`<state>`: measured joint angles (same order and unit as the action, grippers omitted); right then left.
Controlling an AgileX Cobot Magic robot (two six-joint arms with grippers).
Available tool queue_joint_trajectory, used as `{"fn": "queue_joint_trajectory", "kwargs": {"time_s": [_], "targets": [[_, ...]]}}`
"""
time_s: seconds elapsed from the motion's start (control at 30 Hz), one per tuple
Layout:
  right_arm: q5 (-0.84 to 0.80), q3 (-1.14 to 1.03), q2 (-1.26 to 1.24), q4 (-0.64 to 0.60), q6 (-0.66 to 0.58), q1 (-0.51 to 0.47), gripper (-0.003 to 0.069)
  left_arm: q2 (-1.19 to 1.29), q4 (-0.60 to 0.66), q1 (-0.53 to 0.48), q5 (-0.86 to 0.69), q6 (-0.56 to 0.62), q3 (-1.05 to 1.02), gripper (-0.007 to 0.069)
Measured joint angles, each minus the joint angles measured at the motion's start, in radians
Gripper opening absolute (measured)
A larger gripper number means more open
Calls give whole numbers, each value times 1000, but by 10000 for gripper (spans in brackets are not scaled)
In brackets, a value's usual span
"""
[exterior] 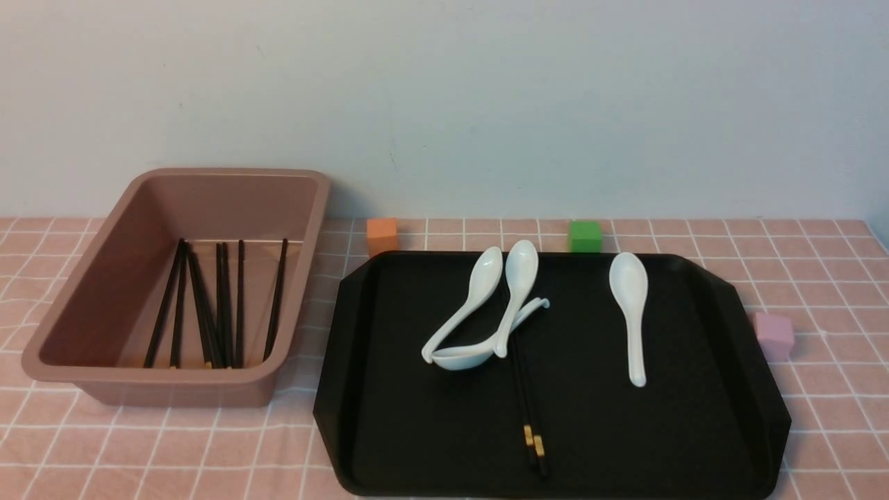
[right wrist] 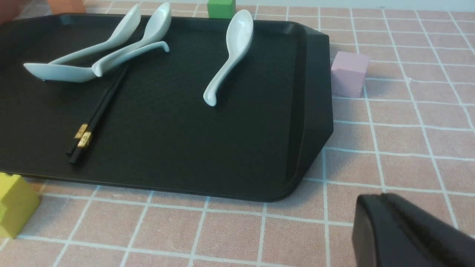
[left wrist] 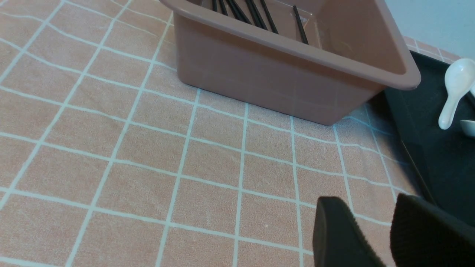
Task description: On pink tablecloth take chopsticks from black tray and put them in box.
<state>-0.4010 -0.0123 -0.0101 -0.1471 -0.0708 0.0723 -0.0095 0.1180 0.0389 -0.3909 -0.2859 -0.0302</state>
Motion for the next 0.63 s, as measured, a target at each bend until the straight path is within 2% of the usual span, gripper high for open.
{"fn": "queue_joint_trajectory", "kwargs": {"time_s": [0.63], "targets": [[1, 0, 0, 0, -1, 0, 36, 0, -3, 0, 0, 0, 0, 238]]}}
